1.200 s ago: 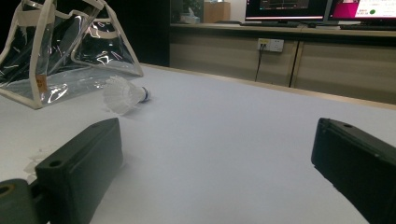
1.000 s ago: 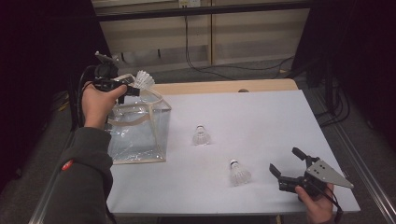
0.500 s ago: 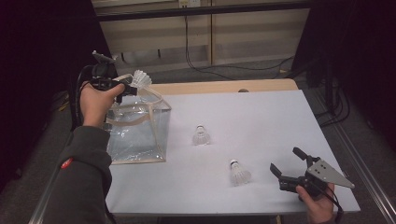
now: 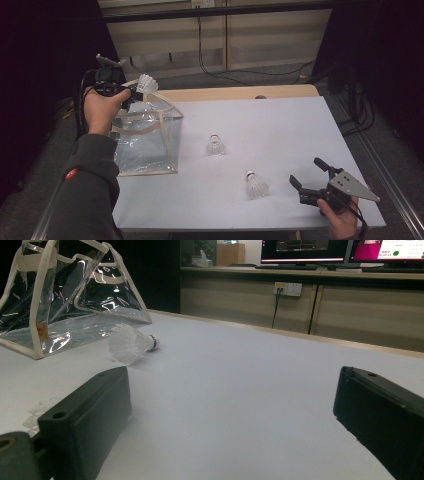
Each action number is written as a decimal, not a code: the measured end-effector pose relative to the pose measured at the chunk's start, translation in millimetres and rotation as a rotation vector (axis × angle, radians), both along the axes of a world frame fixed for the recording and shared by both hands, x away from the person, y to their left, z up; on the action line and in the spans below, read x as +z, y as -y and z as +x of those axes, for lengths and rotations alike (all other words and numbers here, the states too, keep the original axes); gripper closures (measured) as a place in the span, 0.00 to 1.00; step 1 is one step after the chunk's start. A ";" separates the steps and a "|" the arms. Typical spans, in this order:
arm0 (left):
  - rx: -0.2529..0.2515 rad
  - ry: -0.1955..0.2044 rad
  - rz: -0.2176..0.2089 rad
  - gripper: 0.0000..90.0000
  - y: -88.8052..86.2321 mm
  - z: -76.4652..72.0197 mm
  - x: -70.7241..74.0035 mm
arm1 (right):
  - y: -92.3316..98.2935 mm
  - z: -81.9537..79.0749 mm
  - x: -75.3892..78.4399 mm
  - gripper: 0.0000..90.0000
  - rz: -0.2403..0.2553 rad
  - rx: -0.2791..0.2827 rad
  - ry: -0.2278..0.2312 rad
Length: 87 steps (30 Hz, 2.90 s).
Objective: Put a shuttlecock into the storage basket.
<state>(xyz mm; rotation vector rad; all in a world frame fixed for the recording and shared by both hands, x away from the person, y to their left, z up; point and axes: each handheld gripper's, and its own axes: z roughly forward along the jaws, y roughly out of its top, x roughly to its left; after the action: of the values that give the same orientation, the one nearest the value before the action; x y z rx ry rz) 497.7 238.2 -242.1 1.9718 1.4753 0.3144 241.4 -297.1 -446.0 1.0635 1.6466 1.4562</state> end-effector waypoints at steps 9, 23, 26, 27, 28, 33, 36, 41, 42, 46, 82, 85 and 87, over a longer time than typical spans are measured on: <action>0.027 0.008 0.004 0.72 -2.7 0.2 0.2 | -0.1 -0.3 0.3 0.02 -0.002 0.001 0.003; 0.061 0.015 0.017 0.72 -5.4 1.6 -1.5 | 1.7 -2.5 0.7 0.02 -0.005 -0.001 0.005; 0.067 0.013 0.015 0.72 -6.5 1.8 -1.1 | 2.2 -2.8 0.6 0.02 -0.003 -0.003 0.006; 0.071 0.015 0.016 0.72 -6.7 1.8 -1.2 | 2.2 -3.0 0.6 0.02 -0.002 -0.004 0.005; 0.071 0.012 0.016 0.72 -7.1 1.9 -1.2 | 2.4 -3.1 0.7 0.02 -0.003 -0.004 0.005; 0.077 0.001 0.024 0.72 -9.4 2.3 -2.5 | 2.1 -2.9 0.5 0.02 -0.005 -0.003 0.006; 0.088 -0.009 0.023 0.72 -12.0 2.7 -3.3 | 1.8 -2.9 0.6 0.02 -0.003 -0.003 0.005; 0.109 -0.011 0.023 0.72 -16.5 2.9 -4.0 | 1.9 -2.5 0.2 0.02 -0.003 -0.003 0.004; 0.111 -0.011 0.022 0.72 -17.4 2.9 -4.0 | 1.8 -2.4 0.1 0.02 -0.003 -0.002 0.003; 0.121 -0.009 0.026 0.72 -18.8 2.7 -4.3 | 1.4 -2.1 0.1 0.02 -0.004 -0.003 0.001; 0.210 -0.012 0.036 0.68 -27.0 14.3 -24.8 | -0.5 -0.4 -1.6 0.02 -0.001 0.007 -0.004; 0.194 -0.017 0.046 0.63 -24.9 14.8 -25.4 | -0.6 -0.4 -1.5 0.02 -0.004 0.009 -0.003; 0.185 -0.014 0.045 0.62 -22.7 14.5 -25.4 | -0.6 -0.3 -1.6 0.02 -0.002 0.008 -0.004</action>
<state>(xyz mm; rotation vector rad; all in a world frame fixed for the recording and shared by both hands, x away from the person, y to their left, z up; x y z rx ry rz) 512.2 260.9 -267.5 1.8791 1.6770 0.4169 241.1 -296.4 -447.6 1.0600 1.6569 1.4583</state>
